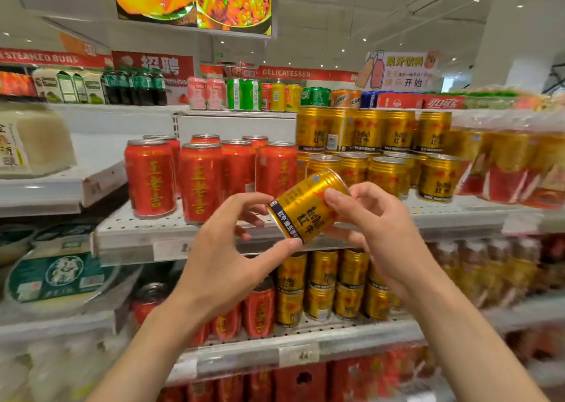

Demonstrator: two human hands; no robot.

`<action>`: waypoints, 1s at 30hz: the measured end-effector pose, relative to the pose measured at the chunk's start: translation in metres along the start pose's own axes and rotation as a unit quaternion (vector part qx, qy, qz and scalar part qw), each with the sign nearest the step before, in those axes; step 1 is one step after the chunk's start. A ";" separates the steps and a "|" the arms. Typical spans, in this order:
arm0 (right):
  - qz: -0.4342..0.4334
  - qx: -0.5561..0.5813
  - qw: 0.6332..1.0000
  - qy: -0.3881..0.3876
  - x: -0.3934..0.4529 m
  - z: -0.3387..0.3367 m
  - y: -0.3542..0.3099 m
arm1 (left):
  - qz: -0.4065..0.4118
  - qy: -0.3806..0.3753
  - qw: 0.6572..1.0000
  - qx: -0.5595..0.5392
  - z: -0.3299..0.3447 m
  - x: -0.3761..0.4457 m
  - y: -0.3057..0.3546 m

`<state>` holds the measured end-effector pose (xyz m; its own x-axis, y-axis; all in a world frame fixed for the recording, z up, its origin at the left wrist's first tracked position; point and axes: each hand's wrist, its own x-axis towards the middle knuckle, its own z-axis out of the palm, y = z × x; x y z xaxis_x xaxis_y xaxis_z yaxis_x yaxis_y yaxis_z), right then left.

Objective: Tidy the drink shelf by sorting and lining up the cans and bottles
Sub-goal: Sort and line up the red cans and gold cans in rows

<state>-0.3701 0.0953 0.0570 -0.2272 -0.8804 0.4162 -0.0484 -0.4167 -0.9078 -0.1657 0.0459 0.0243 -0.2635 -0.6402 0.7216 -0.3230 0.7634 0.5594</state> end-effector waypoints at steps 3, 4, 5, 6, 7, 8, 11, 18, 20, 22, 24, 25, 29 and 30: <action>0.008 -0.002 1.000 0.001 0.002 -0.052 0.006 | -0.014 -0.004 1.000 -0.013 0.052 0.003 0.016; 0.009 0.004 1.000 -0.002 0.005 -0.070 0.007 | -0.015 -0.003 1.000 -0.016 0.070 0.005 0.022; 0.010 0.009 1.000 -0.004 0.008 -0.089 0.008 | -0.015 -0.001 1.000 -0.018 0.087 0.009 0.029; 0.010 0.012 1.000 -0.005 0.012 -0.107 0.008 | -0.015 0.001 1.000 -0.018 0.103 0.014 0.036; 0.010 0.012 1.000 -0.006 0.016 -0.124 0.008 | -0.015 0.003 1.000 -0.015 0.118 0.018 0.042; 0.012 0.010 1.000 -0.006 0.021 -0.140 0.009 | -0.016 0.004 1.000 -0.010 0.133 0.022 0.048; 0.013 -0.005 1.000 -0.021 0.032 -0.178 0.008 | -0.029 0.010 1.000 -0.002 0.168 0.030 0.064; -0.050 -0.077 0.996 -0.021 0.063 -0.220 -0.001 | -0.051 0.023 0.998 0.010 0.211 0.054 0.082; -0.062 -0.106 0.992 -0.015 0.074 -0.224 -0.003 | -0.052 0.022 0.998 0.025 0.217 0.061 0.081; -0.074 -0.138 0.988 -0.009 0.085 -0.227 -0.004 | -0.041 0.025 0.997 0.052 0.219 0.067 0.076; -0.082 -0.189 0.979 -0.002 0.096 -0.230 -0.002 | -0.034 0.045 0.995 0.081 0.216 0.070 0.068; -0.085 -0.218 0.972 -0.001 0.101 -0.230 0.000 | -0.038 0.064 0.993 0.092 0.212 0.070 0.063; -0.095 -0.294 0.951 -0.016 0.109 -0.227 0.014 | -0.066 0.150 0.975 0.147 0.195 0.069 0.041; -0.103 -0.307 0.946 -0.013 0.109 -0.226 0.018 | -0.073 0.165 0.969 0.166 0.191 0.068 0.036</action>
<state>-0.6152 0.0426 0.0742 -0.1268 -0.8035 0.5817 -0.6464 -0.3779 -0.6629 -0.3693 0.0135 0.0157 0.0957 -0.6356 0.7661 -0.6235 0.5617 0.5439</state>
